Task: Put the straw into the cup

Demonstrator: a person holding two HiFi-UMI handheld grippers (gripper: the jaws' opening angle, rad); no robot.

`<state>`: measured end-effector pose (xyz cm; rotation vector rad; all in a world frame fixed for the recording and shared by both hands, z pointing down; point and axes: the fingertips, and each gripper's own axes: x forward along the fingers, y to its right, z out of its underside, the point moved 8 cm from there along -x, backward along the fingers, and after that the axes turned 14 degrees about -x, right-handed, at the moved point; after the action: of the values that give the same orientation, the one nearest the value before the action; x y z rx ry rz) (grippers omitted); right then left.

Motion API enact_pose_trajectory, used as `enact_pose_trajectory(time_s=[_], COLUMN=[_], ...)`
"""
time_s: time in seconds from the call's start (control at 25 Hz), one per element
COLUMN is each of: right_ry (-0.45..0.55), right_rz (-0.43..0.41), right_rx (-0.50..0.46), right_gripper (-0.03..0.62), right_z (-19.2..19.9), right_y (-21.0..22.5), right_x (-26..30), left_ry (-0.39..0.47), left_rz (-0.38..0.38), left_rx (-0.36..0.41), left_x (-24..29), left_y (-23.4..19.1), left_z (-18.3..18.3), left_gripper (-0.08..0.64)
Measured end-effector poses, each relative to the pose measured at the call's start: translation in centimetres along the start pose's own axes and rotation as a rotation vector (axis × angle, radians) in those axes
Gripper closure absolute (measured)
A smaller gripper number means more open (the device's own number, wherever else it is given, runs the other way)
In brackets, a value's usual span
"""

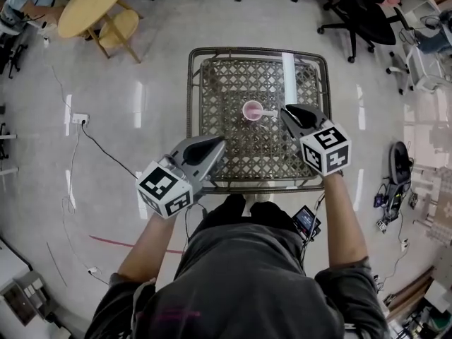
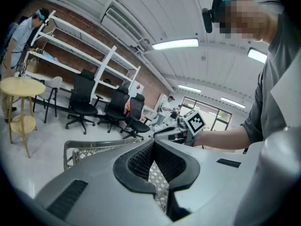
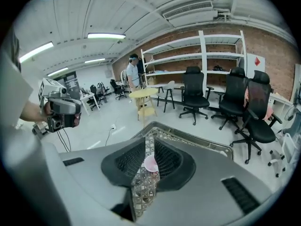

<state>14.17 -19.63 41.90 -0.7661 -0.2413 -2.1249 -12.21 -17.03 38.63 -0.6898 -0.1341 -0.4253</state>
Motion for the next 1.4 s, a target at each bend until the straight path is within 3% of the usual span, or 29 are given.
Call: enact_pose_trajectory(time_s=[0.52,0.92,1.4], right_ry=[0.102,0.259,0.351], right_rz=[-0.053,-0.143,-0.163], right_rx=[0.074,0.196,0.159], right_gripper=[0.543,0.553,0.576], right_z=[0.2,0.2,-1.5], right_y=[-1.1,-2.2,-1.5], right_x=[-4.3,-9.8,-14.3], left_ry=[0.059,0.088,0.074], left_rz=[-0.079,-0.124,-0.114], left_rx=[0.054,0.086,0.097], left_x=[-1.8,-1.3,1.1], left_y=[3.7,8.8,11.9], left_z=[-0.1,0.2,0.9], left_gripper=[0.549,0.549,0.549])
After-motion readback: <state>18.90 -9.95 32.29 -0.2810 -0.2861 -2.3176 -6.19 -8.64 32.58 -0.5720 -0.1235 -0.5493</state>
